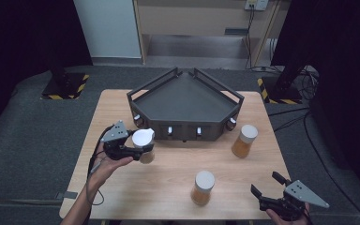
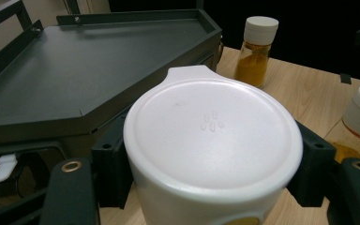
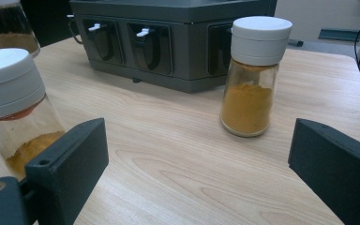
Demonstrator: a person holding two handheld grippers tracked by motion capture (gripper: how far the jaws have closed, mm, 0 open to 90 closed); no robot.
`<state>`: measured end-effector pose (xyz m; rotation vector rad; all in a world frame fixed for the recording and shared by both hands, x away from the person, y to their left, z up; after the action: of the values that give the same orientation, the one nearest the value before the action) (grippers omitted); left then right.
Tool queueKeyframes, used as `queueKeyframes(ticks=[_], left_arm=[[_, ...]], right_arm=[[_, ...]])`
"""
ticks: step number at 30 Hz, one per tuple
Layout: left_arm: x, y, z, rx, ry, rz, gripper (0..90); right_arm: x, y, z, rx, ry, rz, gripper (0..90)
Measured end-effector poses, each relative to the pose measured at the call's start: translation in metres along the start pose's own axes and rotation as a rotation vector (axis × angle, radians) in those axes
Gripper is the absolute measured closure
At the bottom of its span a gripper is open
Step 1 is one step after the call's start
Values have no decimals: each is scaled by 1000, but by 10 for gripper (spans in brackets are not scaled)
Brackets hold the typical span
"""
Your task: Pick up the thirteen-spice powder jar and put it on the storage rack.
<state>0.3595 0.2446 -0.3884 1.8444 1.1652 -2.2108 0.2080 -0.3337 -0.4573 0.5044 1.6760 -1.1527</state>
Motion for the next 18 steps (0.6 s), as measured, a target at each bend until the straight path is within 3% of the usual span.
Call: queueKeyframes(ticks=[13, 18], left_arm=[[-42, -4, -6, 0, 14, 14, 295], [-58, -5, -11, 0, 0, 19, 294]], right_arm=[[0, 0, 1, -2, 1, 0, 51], [0, 0, 1, -3, 0, 1, 51]])
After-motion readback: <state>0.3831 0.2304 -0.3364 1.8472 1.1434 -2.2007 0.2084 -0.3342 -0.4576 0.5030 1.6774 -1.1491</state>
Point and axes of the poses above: each handheld gripper's, and its own axes: y roughly forward along the jaws, x roughly out of its underside, z roughly to its right, the point moved 9 cm from there along y, roughly forward along the jaws, and after that the axes turned 9 degrees about -z, right-handed, at the moved point
